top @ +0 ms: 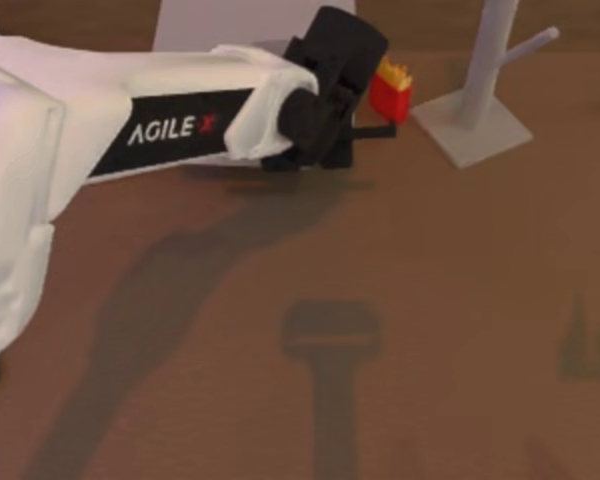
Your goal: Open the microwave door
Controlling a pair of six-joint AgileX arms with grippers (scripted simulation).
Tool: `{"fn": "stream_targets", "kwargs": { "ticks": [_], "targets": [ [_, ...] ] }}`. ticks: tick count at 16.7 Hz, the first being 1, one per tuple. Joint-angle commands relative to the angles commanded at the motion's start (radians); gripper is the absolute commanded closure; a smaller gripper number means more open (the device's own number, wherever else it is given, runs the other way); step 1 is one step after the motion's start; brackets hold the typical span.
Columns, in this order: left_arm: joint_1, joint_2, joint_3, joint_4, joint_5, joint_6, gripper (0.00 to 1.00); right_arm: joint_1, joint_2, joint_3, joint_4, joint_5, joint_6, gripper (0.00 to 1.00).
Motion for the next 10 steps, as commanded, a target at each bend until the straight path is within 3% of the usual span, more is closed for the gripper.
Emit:
{"fn": "stream_targets", "kwargs": {
  "ticks": [10],
  "targets": [
    [0.011,-0.051,-0.078,0.049,0.028,0.059,1.00,0.000,0.000,0.000,0.000,0.000,0.000,0.00]
  ]
}}
